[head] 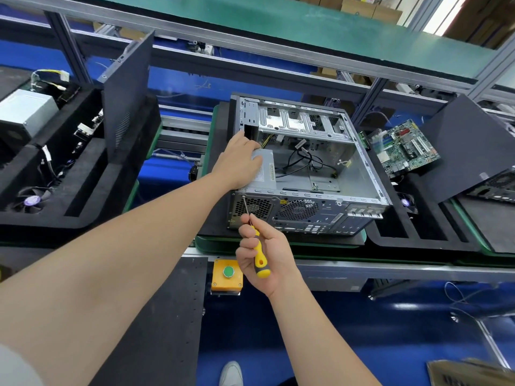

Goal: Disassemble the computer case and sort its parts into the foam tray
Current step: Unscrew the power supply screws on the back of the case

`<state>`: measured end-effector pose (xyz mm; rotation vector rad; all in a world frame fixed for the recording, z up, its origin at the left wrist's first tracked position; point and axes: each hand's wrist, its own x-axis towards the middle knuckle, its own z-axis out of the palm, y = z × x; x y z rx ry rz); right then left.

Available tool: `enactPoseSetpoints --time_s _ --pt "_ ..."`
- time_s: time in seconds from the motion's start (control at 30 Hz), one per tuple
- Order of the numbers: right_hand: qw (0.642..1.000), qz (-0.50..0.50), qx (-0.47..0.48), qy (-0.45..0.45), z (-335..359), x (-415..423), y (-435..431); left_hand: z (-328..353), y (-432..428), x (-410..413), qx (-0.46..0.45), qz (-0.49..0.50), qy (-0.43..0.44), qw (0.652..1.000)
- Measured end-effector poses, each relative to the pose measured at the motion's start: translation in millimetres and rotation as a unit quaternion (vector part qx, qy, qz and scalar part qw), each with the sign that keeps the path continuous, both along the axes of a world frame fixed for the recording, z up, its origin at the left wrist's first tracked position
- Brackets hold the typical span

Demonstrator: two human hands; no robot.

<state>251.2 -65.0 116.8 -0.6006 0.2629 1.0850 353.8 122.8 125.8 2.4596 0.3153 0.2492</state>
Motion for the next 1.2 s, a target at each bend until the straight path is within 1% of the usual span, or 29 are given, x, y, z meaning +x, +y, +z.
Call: enactPoseSetpoints --time_s 0.1,0.13,0.2,0.3,0.37,0.4,0.47,0.5,0.53,0.57,0.6,0.63,0.67,0.7,0.73,0.77,0.8,0.83,0.87,0.9,0.93,0.97,1.1,1.17,1.2 --pt "0.994 -0.027 0.082 0.066 -3 -2 2 -4 2 -7 -0.06 -0.005 -0.035 0.998" --pt "0.99 -0.033 0.104 0.085 -3 -3 2 -4 4 -10 -0.059 -0.012 -0.031 0.998" --pt "0.985 -0.035 0.132 0.104 -3 -5 4 -4 7 -13 -0.029 -0.027 -0.007 0.999" --pt "0.985 -0.036 0.138 0.1 1 -5 8 -1 4 -15 -0.007 -0.026 0.013 1.0" --pt "0.992 -0.039 0.1 0.064 4 -4 11 1 0 -18 -0.035 -0.02 0.011 0.999" --pt "0.996 -0.041 0.07 0.038 5 -4 12 1 -3 -20 -0.071 -0.016 0.004 0.997" --pt "0.999 -0.038 0.004 -0.023 5 -4 13 4 -8 -29 -0.176 0.018 -0.027 0.984" --pt "0.997 -0.031 -0.032 -0.058 5 -3 14 4 -12 -35 -0.224 0.061 -0.052 0.971" --pt "0.993 -0.021 -0.069 -0.097 5 -2 14 4 -16 -41 -0.261 0.128 -0.076 0.954" --pt "0.984 -0.009 -0.108 -0.141 4 -1 13 2 -20 -49 -0.296 0.21 -0.087 0.928" --pt "0.971 0.004 -0.15 -0.188 4 -1 12 -2 -23 -59 -0.344 0.288 -0.08 0.89" --pt "0.952 0.016 -0.192 -0.237 5 0 11 -4 -26 -71 -0.406 0.341 -0.056 0.846" --pt "0.928 0.024 -0.235 -0.287 6 -1 10 -6 -29 -83 -0.473 0.361 -0.021 0.804" --pt "0.897 0.029 -0.277 -0.343 7 -1 9 -8 -32 -96 -0.522 0.348 0.013 0.778" --pt "0.856 0.034 -0.321 -0.404 9 -3 9 -10 -33 -107 -0.544 0.319 0.043 0.775" --pt "0.805 0.043 -0.368 -0.462 11 -4 9 -10 -33 -115 -0.552 0.289 0.061 0.78" --pt "0.746 0.054 -0.419 -0.514 13 -5 10 -9 -34 -120 -0.56 0.266 0.067 0.782" --pt "0.684 0.063 -0.467 -0.557 14 -5 11 -8 -35 -124 -0.577 0.251 0.067 0.775" --pt "0.628 0.067 -0.507 -0.587 15 -5 12 -5 -35 -125 -0.602 0.242 0.07 0.758" --pt "0.587 0.065 -0.535 -0.604 16 -5 13 -3 -36 -127 -0.627 0.234 0.077 0.739" --pt "0.563 0.059 -0.55 -0.614 18 -5 15 0 -37 -128 -0.649 0.221 0.085 0.723" --pt "0.549 0.057 -0.558 -0.62 19 -6 16 3 -38 -129 -0.666 0.206 0.094 0.711" --pt "0.497 0.062 -0.579 -0.643 22 -7 18 8 -48 -126 -0.706 0.165 0.097 0.682" --pt "0.479 0.057 -0.59 -0.647 22 -7 18 9 -54 -123 -0.713 0.169 0.089 0.674" --pt "0.48 0.056 -0.592 -0.645 22 -7 18 8 -56 -122 -0.713 0.177 0.084 0.673"
